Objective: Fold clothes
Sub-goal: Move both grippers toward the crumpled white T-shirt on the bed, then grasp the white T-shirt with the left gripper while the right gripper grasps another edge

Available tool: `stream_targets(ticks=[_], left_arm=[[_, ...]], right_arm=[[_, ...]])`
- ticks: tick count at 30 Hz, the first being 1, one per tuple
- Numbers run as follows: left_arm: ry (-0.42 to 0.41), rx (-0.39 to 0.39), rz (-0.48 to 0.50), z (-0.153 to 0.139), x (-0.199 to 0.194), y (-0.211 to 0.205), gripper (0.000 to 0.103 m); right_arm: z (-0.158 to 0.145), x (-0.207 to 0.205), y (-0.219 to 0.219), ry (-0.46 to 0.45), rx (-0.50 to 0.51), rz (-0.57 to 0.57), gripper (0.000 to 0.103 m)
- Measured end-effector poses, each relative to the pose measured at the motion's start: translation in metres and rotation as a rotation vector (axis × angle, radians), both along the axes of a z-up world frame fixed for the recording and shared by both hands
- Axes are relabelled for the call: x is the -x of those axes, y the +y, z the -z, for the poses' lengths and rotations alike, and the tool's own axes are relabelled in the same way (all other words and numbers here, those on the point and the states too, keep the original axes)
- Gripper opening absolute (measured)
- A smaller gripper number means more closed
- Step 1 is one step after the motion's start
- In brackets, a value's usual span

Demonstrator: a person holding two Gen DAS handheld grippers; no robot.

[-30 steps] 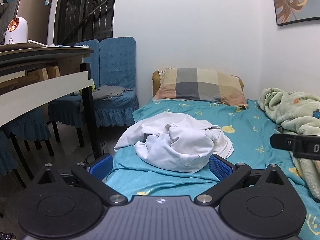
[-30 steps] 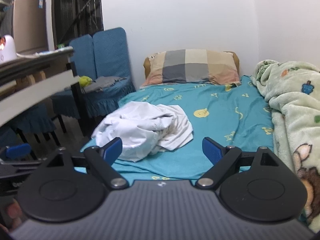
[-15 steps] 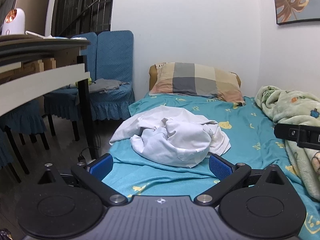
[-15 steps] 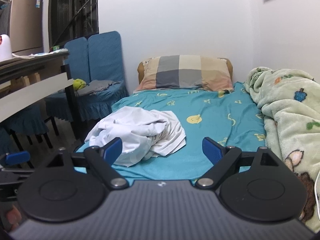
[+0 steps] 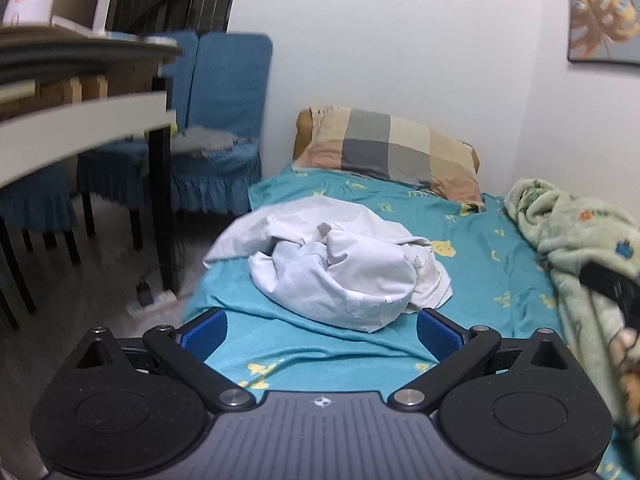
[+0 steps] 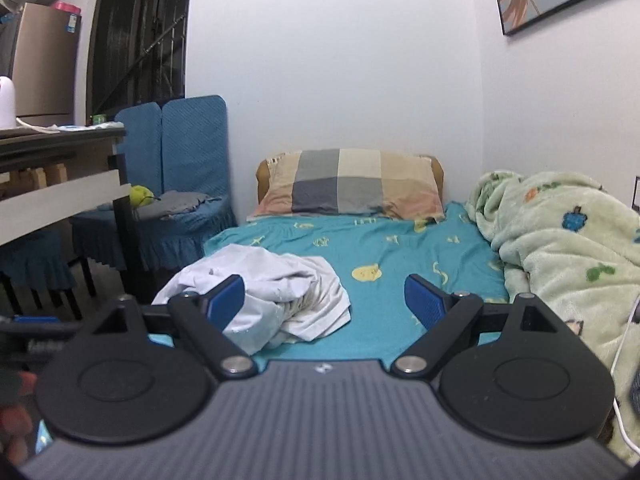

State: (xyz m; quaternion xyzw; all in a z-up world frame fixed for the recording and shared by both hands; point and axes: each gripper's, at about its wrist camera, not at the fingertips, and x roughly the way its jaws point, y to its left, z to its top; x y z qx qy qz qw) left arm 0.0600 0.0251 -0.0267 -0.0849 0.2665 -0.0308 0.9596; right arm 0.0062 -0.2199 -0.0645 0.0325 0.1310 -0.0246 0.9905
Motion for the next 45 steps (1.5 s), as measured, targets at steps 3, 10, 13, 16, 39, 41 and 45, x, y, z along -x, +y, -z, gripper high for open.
stream_targets(ticks=[3,10,13,16,39,41,45], left_arm=[[0.06,0.09,-0.002,0.001,-0.03,0.01,0.1],[0.177,0.324,-0.004,0.02,-0.127,0.033,0.097],[0.21,0.383,-0.016,0.032,-0.174,0.038,0.096],[0.243,0.468,-0.048,0.05,-0.216,0.045,0.091],[-0.026,0.299,0.234,-0.043,-0.225,-0.008,0.004],[-0.091,0.289,0.276,-0.069,-0.192,-0.015,0.004],[-0.185,0.299,0.318,-0.101,-0.132,-0.018,0.004]], right_arm=[[0.0,-0.001,-0.003,0.036,-0.051,0.006,0.088],[0.007,-0.007,-0.029,0.089,-0.262,-0.016,0.088],[0.013,-0.015,-0.04,0.11,-0.38,-0.043,0.088],[0.021,-0.026,-0.041,0.125,-0.396,-0.027,0.088],[0.044,-0.062,-0.032,0.095,-0.38,-0.145,0.088],[0.038,-0.053,-0.028,0.082,-0.364,-0.171,0.088],[0.024,-0.031,-0.022,0.044,-0.362,-0.23,0.088]])
